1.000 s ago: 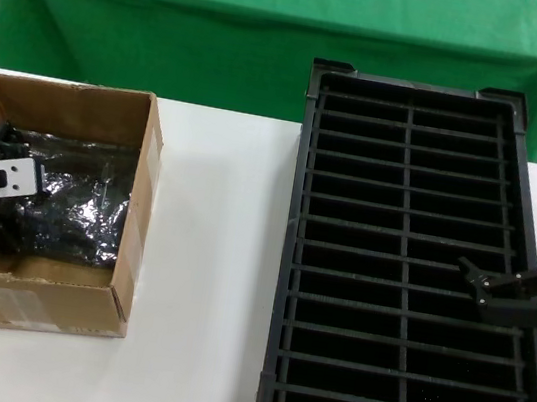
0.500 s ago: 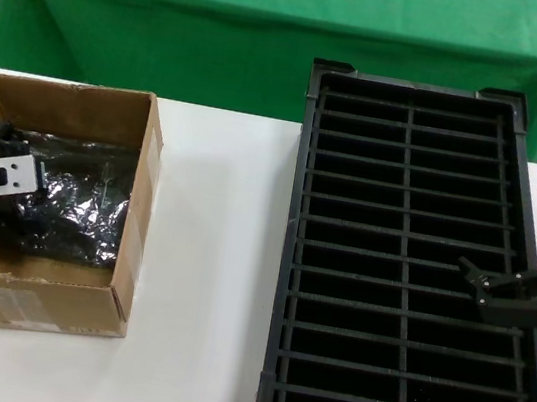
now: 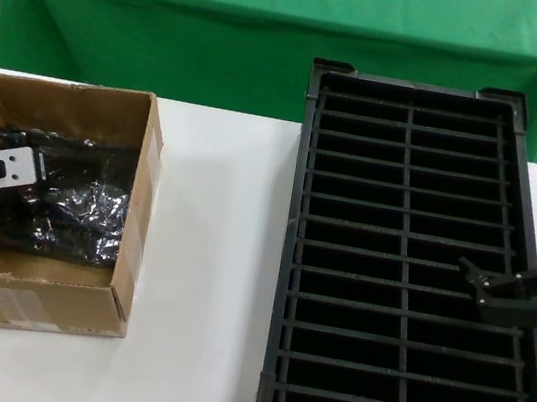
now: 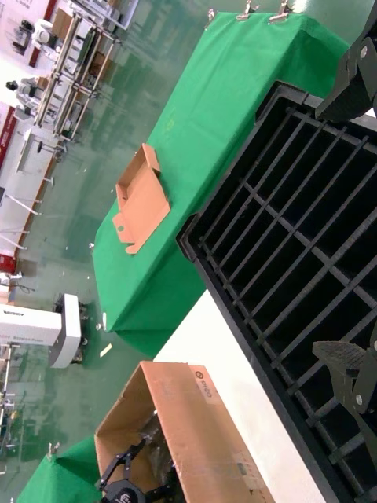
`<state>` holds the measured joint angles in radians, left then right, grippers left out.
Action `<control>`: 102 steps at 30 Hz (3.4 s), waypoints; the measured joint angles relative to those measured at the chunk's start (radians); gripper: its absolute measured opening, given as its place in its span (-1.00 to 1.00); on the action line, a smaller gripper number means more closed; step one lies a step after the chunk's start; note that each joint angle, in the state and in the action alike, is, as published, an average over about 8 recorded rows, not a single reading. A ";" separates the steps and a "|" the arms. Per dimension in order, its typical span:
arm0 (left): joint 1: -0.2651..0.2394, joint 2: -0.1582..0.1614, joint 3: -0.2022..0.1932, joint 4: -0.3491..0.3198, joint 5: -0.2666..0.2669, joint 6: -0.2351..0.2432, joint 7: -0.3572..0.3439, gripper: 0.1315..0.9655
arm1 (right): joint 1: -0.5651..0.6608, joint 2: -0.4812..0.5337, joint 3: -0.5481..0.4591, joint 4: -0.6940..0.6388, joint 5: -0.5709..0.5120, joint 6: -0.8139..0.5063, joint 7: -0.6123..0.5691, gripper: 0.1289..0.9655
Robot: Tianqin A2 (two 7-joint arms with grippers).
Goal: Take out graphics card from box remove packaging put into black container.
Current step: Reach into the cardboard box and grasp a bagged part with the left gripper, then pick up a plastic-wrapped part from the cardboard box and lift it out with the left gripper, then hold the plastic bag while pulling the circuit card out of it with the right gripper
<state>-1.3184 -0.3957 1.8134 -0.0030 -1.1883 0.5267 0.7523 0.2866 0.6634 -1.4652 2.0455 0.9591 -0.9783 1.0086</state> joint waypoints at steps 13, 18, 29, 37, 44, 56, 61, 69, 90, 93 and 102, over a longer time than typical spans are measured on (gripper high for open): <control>-0.006 -0.007 -0.022 0.000 -0.021 0.007 0.015 -0.34 | 0.000 0.000 0.000 0.000 0.000 0.000 0.000 1.00; -0.006 -0.007 -0.030 0.000 -0.029 0.013 0.017 -0.60 | 0.000 0.000 0.000 0.000 0.000 0.000 0.000 1.00; 0.000 -0.003 -0.041 0.000 -0.039 0.025 0.011 -0.87 | 0.000 0.000 0.000 0.000 0.000 0.000 0.000 1.00; -0.007 -0.003 -0.066 -0.001 -0.064 0.024 0.008 -0.95 | 0.000 0.000 0.000 0.000 0.000 0.000 0.000 1.00; -0.019 -0.007 -0.109 -0.001 -0.108 0.029 0.016 -0.98 | 0.000 0.000 0.000 0.000 0.000 0.000 0.000 1.00; -0.035 0.000 -0.151 -0.004 -0.149 0.060 0.008 -0.98 | 0.000 0.000 0.000 0.000 0.000 0.000 0.000 1.00; -0.040 0.001 -0.159 -0.007 -0.158 0.068 0.002 -0.98 | 0.000 0.000 0.000 0.000 0.000 0.000 0.000 1.00; -0.039 -0.024 -0.171 -0.018 -0.170 0.088 -0.002 -0.98 | 0.000 0.000 0.000 0.000 0.000 0.000 0.000 1.00; 0.213 -0.188 -0.224 -0.585 -0.252 0.320 -0.278 -0.98 | 0.000 0.000 0.000 0.000 0.000 0.000 0.000 1.00; 0.237 -0.203 -0.230 -0.643 -0.265 0.339 -0.299 -0.98 | 0.000 0.000 0.000 0.000 0.000 0.000 0.000 1.00; 0.259 -0.240 -0.255 -0.727 -0.311 0.396 -0.304 -0.98 | 0.000 0.000 0.000 0.000 0.000 0.000 0.000 1.00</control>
<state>-1.0596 -0.6355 1.5582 -0.7302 -1.4997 0.9232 0.4486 0.2866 0.6634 -1.4652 2.0455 0.9591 -0.9782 1.0085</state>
